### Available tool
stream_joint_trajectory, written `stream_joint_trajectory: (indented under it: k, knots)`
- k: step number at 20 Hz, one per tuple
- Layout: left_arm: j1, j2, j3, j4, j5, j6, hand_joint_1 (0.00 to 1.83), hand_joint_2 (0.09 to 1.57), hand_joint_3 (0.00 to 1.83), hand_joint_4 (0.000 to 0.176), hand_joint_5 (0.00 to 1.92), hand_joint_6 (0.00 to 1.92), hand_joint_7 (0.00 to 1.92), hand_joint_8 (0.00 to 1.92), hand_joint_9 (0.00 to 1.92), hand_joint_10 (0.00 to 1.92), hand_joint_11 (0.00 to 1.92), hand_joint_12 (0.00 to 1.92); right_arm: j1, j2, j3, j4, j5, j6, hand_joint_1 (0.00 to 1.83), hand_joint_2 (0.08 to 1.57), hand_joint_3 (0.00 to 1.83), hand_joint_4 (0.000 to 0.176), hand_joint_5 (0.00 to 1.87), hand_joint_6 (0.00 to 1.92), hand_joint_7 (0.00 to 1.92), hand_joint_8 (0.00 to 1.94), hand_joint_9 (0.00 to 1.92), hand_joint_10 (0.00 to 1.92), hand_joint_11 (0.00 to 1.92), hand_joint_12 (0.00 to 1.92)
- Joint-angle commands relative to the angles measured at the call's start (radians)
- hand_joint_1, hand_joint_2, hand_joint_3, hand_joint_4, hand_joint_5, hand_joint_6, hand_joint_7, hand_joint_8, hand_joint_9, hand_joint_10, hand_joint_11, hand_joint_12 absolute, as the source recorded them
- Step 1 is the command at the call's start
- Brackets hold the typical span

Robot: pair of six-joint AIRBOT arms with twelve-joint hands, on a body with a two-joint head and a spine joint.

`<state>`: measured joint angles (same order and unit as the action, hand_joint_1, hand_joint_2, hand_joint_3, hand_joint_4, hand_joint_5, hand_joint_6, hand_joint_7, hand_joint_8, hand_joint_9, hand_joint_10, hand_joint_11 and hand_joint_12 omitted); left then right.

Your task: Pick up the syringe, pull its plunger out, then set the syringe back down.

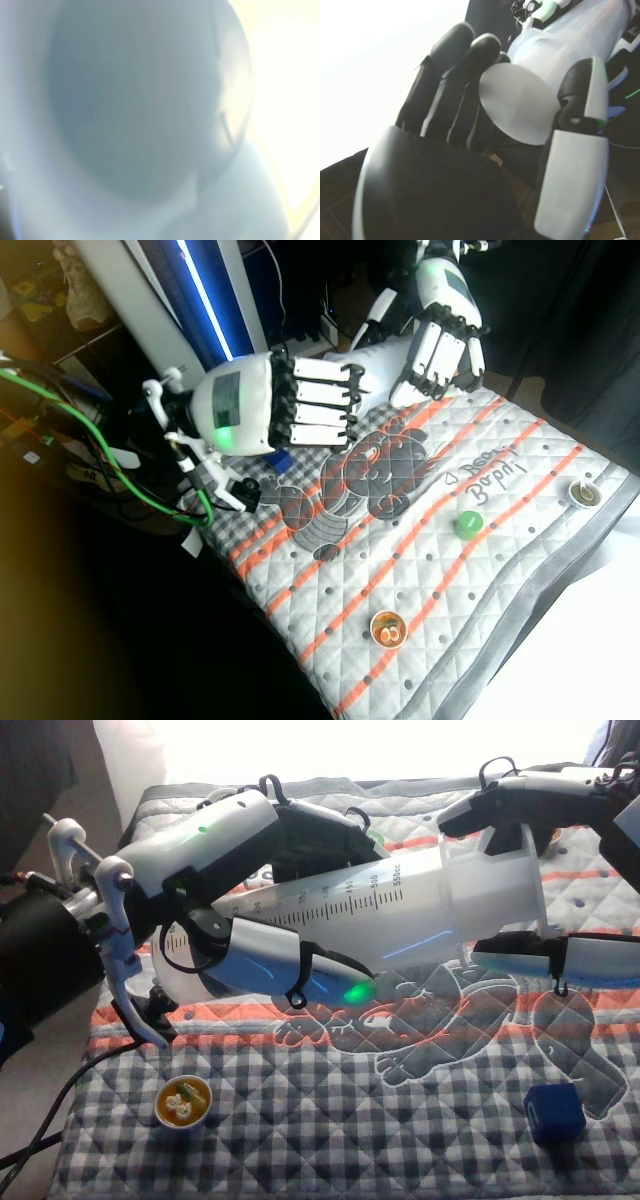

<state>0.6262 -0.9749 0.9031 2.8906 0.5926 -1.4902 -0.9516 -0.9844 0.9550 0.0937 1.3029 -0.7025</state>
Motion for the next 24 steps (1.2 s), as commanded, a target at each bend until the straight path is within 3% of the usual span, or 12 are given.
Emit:
stream_joint_trajectory:
  k: [1,2,4,5,6,8,9,11,12,14,19,24]
  knots:
    - [-0.008,0.007,0.018,-0.039,0.151,-0.004,1.37,1.13,0.00,0.000,0.85,1.11,0.99,1.03,0.85,1.31,0.58,1.72,0.008,0.010,-0.005,-0.038,0.125,0.008,1.39,1.09,0.00,0.000,1.01,0.73,1.01,1.01,1.00,1.20,0.90,1.47]
    - [-0.003,0.010,0.020,-0.048,0.154,-0.004,1.37,1.13,0.00,0.000,0.85,1.11,0.99,1.01,0.86,1.31,0.61,1.72,0.004,0.017,-0.006,-0.035,0.130,0.008,1.39,1.08,0.00,0.000,1.01,0.71,1.04,0.97,1.02,1.19,0.92,1.47]
    - [0.008,0.019,0.020,-0.063,0.163,-0.004,1.20,1.16,0.01,0.015,0.89,1.17,0.90,1.14,0.63,1.30,0.09,1.91,-0.003,0.033,-0.008,-0.030,0.143,0.008,1.39,1.08,0.00,0.000,0.98,0.73,1.06,0.93,1.04,1.19,0.93,1.49]
    - [0.014,0.026,0.018,-0.070,0.170,-0.004,1.19,1.17,0.00,0.022,0.89,1.19,0.87,1.18,0.56,1.35,0.02,1.92,-0.010,0.048,-0.011,-0.026,0.152,0.008,1.39,1.08,0.00,0.000,0.97,0.73,1.05,0.95,1.05,1.20,0.96,1.50]
    - [0.018,0.030,0.016,-0.075,0.175,-0.004,1.19,1.17,0.00,0.023,0.88,1.20,0.88,1.17,0.65,1.31,0.33,1.87,-0.014,0.054,-0.013,-0.022,0.157,0.008,1.30,1.09,0.00,0.000,0.97,0.81,1.07,1.04,1.09,1.18,1.02,1.57]
    - [0.026,0.039,0.011,-0.084,0.185,-0.004,1.19,1.17,0.00,0.014,0.88,1.14,0.88,1.23,0.77,1.36,0.64,1.84,-0.026,0.065,-0.017,-0.010,0.172,0.006,1.27,1.09,0.00,0.000,0.97,0.83,1.09,1.05,1.11,1.16,1.05,1.60]
    - [0.032,0.045,0.008,-0.091,0.191,-0.004,1.20,1.16,0.00,0.000,0.89,1.08,0.90,1.26,0.77,1.40,0.54,1.91,-0.038,0.073,-0.022,0.002,0.184,-0.001,1.26,1.10,0.00,0.000,0.99,0.82,1.07,1.07,1.11,1.16,1.06,1.59]
    - [0.041,0.052,0.005,-0.101,0.199,-0.004,1.21,1.15,0.00,0.000,0.90,1.08,0.92,1.21,0.78,1.40,0.54,1.89,-0.047,0.081,-0.028,0.014,0.199,-0.013,1.23,1.11,0.00,0.000,0.99,0.89,1.02,1.10,1.05,1.18,1.00,1.61]
    - [0.047,0.057,0.003,-0.107,0.205,-0.004,1.20,1.15,0.00,0.012,0.90,1.11,0.92,1.17,0.77,1.36,0.52,1.86,-0.052,0.085,-0.030,0.022,0.209,-0.018,1.24,1.11,0.00,0.000,0.99,0.87,1.01,1.13,1.06,1.22,1.02,1.64]
    - [0.054,0.062,0.000,-0.115,0.213,-0.004,1.35,1.16,0.00,0.000,0.85,1.21,0.91,1.09,0.78,1.38,0.51,1.72,-0.066,0.088,-0.034,0.035,0.224,-0.026,1.24,1.11,0.00,0.000,0.96,0.91,1.03,1.12,1.09,1.22,1.04,1.62]
    - [0.072,0.076,-0.004,-0.134,0.225,-0.003,1.37,1.15,0.00,0.000,0.80,1.12,0.91,1.13,0.88,1.37,0.80,1.67,-0.106,0.151,-0.055,0.063,0.259,-0.049,1.22,1.16,0.01,0.000,0.87,1.03,0.93,1.32,0.96,1.53,0.96,1.80]
    - [0.101,0.100,-0.017,-0.159,0.247,-0.003,1.23,1.17,0.00,0.000,0.81,1.13,0.95,1.23,0.90,1.36,0.82,1.76,-0.123,0.167,-0.059,0.080,0.270,-0.057,1.24,1.16,0.01,0.000,0.84,1.05,0.95,1.30,1.05,1.51,1.03,1.75]
